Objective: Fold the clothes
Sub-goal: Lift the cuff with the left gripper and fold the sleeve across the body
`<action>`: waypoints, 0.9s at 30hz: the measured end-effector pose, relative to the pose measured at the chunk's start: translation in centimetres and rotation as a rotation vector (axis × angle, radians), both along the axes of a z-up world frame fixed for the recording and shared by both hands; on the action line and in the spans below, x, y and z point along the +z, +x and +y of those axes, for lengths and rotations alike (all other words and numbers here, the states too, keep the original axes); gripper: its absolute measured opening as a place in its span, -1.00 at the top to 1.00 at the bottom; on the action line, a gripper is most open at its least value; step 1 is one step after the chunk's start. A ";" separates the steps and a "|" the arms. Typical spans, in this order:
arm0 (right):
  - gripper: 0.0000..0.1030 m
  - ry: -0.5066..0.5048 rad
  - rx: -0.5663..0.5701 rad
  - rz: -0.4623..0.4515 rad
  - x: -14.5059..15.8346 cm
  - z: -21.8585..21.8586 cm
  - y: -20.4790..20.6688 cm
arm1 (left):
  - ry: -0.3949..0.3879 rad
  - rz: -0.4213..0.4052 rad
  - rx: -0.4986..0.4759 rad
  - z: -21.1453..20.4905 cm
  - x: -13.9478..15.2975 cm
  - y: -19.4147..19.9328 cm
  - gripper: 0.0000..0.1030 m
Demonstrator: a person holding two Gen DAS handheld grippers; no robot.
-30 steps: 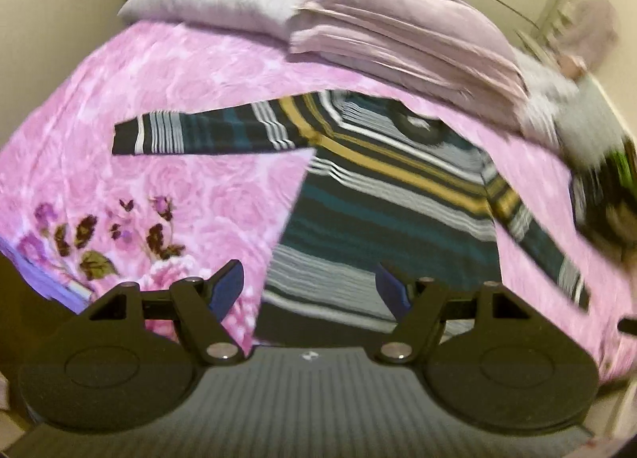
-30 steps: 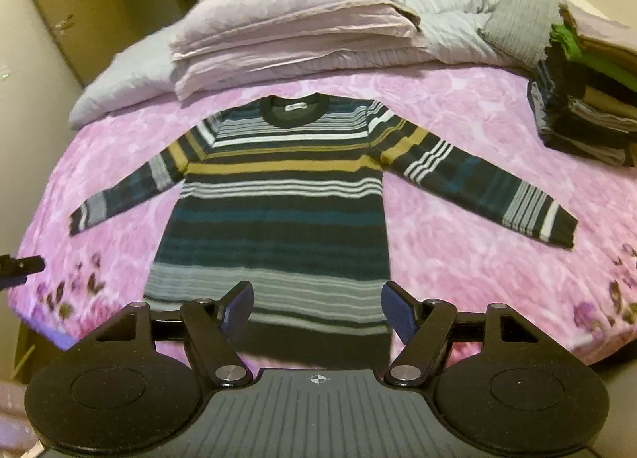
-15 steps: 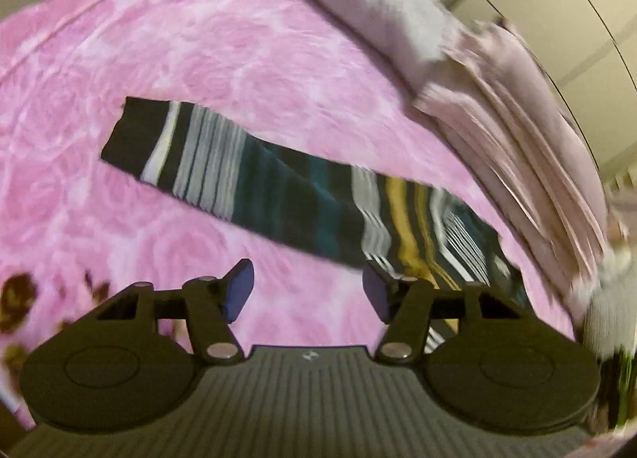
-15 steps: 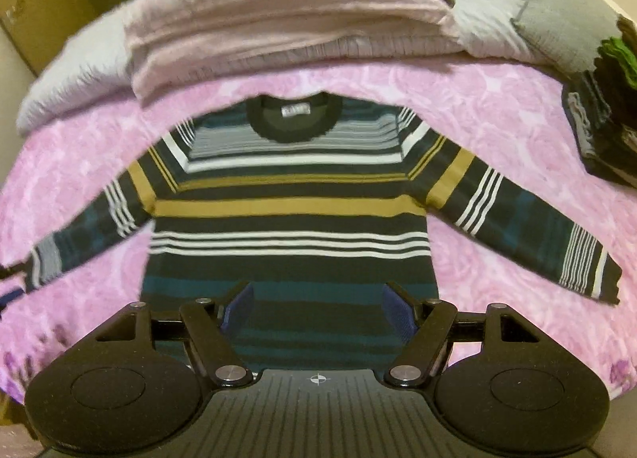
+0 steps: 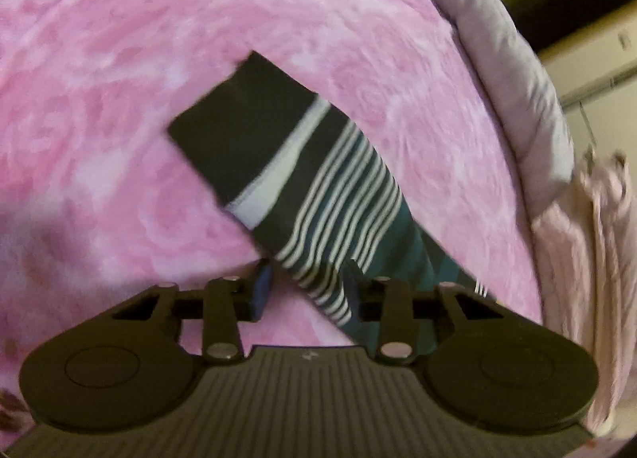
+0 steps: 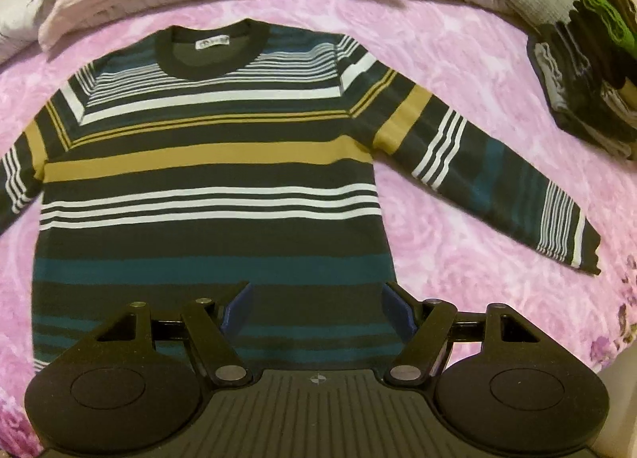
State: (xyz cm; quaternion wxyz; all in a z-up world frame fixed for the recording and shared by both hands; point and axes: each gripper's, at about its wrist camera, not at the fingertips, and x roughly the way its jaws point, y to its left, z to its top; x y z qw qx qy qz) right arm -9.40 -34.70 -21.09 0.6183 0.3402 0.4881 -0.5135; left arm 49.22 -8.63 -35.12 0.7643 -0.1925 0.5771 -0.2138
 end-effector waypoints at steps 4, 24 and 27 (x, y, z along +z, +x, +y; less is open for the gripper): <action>-0.32 0.007 0.006 -0.019 -1.2 -0.5 -0.3 | 0.028 -0.048 0.028 -0.6 0.0 0.3 0.90; -0.32 -0.023 -0.118 -0.111 -1.6 -5.0 -10.3 | -0.514 -0.580 -1.014 -24.9 22.0 -33.6 0.73; -0.32 -0.022 -0.121 -0.120 -2.2 -5.0 -11.5 | -0.415 -0.518 -1.147 -26.1 18.3 -37.6 0.42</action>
